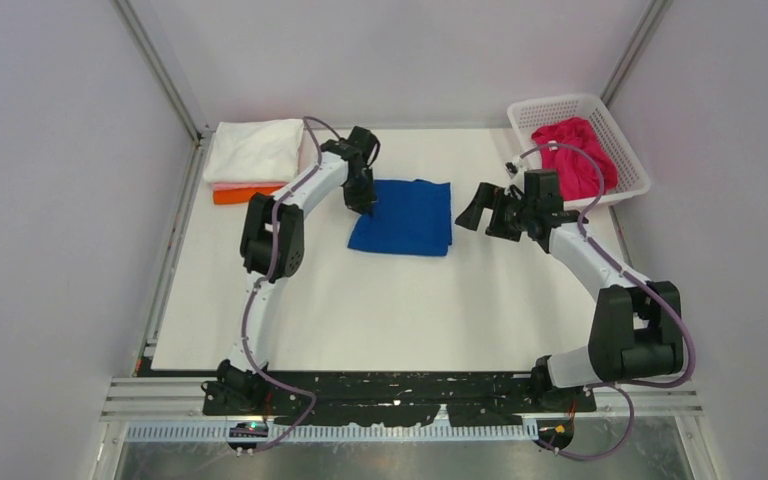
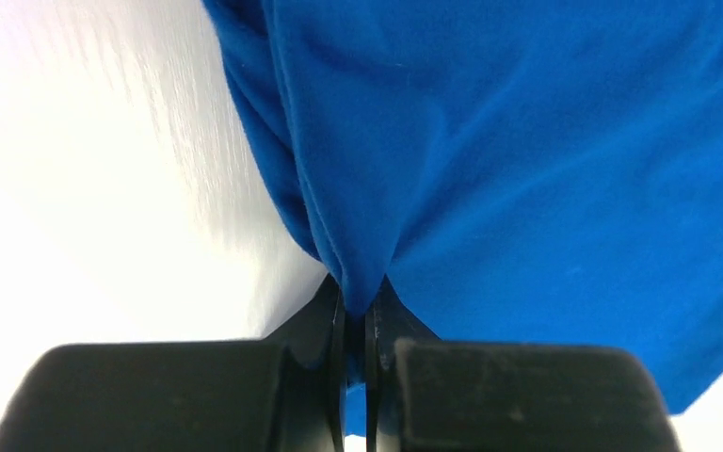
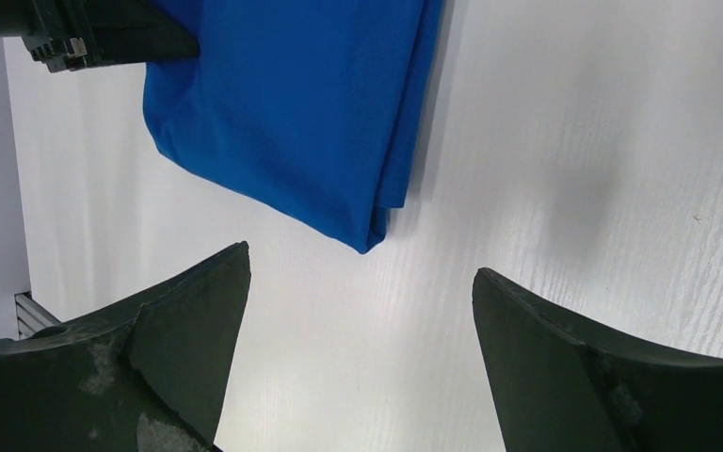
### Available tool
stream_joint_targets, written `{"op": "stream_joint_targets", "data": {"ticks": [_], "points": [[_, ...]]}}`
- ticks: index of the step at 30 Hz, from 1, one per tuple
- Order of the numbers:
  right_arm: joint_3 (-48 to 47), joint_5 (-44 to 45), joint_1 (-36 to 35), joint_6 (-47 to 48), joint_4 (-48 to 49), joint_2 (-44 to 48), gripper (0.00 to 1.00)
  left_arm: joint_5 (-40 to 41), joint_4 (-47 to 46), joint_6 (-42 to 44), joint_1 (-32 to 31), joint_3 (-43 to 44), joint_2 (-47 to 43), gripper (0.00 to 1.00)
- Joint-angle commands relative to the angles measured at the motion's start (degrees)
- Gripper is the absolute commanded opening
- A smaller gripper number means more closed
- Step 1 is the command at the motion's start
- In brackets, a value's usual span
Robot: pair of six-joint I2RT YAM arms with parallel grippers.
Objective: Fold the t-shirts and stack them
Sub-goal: Put the neatly folded tshirt into the corner of the board with the left arm
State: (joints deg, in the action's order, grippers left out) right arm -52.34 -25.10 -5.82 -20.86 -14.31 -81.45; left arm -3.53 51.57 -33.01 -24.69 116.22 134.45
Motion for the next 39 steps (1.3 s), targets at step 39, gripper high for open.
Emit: {"op": "stream_joint_targets", "data": {"ticks": [39], "points": [[-0.25, 16.42, 1.26, 4.31, -0.37, 5.34, 0.95, 47.14, -18.69, 52.43, 8.95, 21.6, -8.93, 0.0]]}}
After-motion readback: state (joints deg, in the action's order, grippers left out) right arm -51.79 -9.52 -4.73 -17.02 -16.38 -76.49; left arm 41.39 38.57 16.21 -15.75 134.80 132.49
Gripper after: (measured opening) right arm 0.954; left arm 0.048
